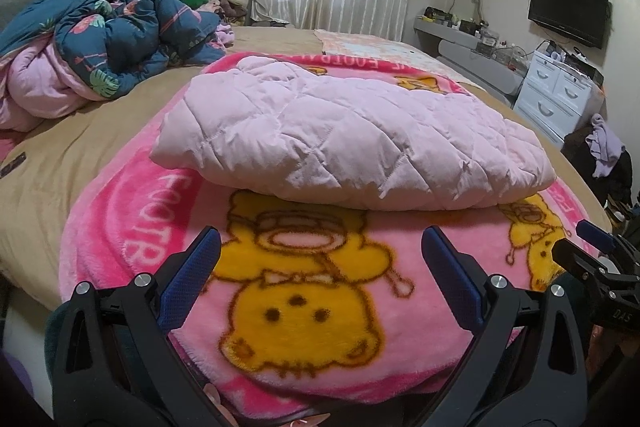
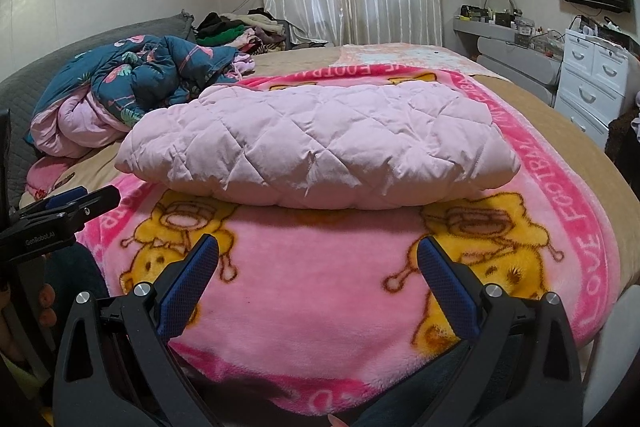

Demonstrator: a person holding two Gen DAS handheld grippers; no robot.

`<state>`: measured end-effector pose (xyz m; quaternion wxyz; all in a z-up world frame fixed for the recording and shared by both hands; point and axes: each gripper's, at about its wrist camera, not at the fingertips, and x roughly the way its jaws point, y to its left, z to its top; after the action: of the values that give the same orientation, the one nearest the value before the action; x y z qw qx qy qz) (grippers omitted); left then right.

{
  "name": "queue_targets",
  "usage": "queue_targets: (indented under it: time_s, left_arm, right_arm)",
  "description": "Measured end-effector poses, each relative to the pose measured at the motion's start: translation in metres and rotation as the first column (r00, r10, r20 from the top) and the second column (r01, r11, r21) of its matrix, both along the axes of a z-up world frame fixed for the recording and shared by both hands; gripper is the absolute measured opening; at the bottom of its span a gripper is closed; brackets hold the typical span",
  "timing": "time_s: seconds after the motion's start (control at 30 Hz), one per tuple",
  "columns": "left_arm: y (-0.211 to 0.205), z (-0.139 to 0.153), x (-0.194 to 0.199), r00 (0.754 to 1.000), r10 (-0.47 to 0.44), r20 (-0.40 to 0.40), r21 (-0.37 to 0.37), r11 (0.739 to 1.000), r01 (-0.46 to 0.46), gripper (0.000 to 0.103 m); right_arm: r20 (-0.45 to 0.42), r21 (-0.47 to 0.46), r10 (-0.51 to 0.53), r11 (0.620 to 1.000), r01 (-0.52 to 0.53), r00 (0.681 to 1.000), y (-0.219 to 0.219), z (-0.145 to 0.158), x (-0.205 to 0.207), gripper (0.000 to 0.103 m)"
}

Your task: Fold large clothes

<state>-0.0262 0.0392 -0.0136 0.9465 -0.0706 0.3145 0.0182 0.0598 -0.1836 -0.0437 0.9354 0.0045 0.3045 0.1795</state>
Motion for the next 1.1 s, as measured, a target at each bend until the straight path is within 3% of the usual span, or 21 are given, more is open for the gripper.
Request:
queue_targets:
  time_s: [1.1]
  left_arm:
    - [-0.0017,0.0015,-0.0005,1.000,-0.003,-0.002,0.007,1.000,0.003,0.094]
  right_arm:
    - [0.001,-0.004,-0.002,1.000,0.002,1.000,0.0005,0.0010,0.0008,0.099]
